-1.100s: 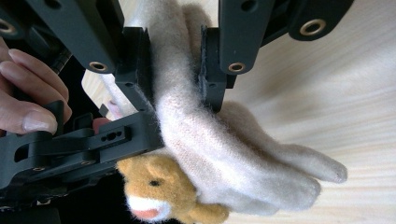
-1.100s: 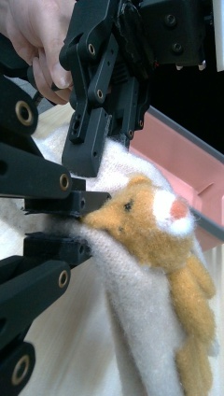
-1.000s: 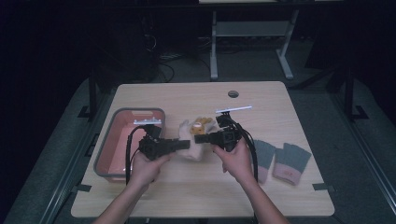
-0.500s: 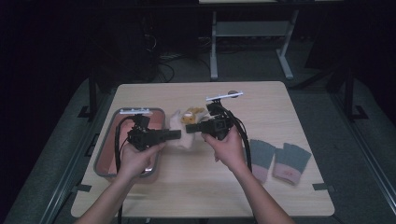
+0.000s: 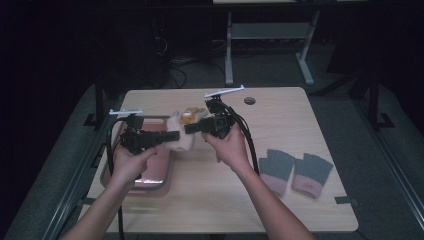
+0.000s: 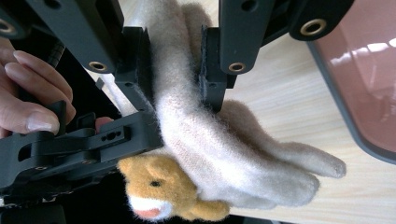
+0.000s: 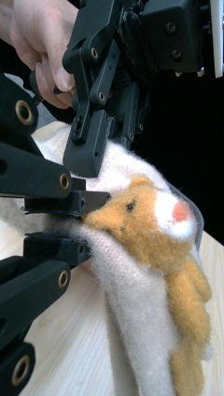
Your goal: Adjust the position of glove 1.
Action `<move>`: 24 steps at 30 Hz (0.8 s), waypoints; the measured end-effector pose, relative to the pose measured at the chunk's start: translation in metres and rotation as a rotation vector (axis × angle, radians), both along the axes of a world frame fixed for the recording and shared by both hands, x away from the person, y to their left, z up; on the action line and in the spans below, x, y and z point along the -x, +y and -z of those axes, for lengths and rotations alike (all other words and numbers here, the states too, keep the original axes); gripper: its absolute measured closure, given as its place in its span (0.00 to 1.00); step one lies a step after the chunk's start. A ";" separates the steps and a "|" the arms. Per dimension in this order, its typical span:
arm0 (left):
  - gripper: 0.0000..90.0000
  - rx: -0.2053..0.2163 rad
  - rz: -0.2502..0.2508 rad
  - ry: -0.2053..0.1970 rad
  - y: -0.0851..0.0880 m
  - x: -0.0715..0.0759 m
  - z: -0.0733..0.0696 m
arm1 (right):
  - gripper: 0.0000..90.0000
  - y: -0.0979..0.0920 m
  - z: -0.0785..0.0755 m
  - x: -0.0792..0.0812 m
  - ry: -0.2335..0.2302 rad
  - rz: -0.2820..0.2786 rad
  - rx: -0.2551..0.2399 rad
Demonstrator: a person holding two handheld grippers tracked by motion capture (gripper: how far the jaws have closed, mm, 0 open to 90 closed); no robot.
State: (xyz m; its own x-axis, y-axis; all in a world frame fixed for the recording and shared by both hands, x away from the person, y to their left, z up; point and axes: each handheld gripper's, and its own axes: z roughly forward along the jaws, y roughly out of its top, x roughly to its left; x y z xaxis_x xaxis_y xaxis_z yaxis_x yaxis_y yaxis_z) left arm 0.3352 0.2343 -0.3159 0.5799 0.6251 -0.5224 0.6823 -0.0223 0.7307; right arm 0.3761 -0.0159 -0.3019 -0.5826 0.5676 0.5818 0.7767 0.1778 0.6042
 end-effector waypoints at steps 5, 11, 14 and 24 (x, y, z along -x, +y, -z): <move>0.76 0.000 -0.016 0.001 0.010 -0.001 -0.005 | 0.90 0.010 -0.005 -0.005 -0.009 -0.016 -0.001; 0.76 -0.008 -0.027 0.002 0.022 -0.001 -0.009 | 0.90 0.023 -0.008 -0.009 -0.014 -0.035 -0.009; 0.76 -0.005 -0.037 0.006 0.028 -0.002 -0.009 | 0.90 0.029 -0.008 -0.012 -0.015 -0.044 -0.008; 0.76 0.002 -0.065 0.021 0.048 -0.004 -0.008 | 0.90 0.050 -0.008 -0.021 -0.005 -0.076 -0.008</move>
State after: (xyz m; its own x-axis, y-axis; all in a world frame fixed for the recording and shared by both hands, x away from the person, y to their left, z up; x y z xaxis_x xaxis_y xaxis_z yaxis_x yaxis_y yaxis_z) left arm 0.3388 0.2822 -0.3078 0.5269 0.6605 -0.5348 0.6972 0.0240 0.7165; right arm 0.3968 0.0342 -0.2937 -0.6270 0.5168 0.5829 0.7579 0.2317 0.6099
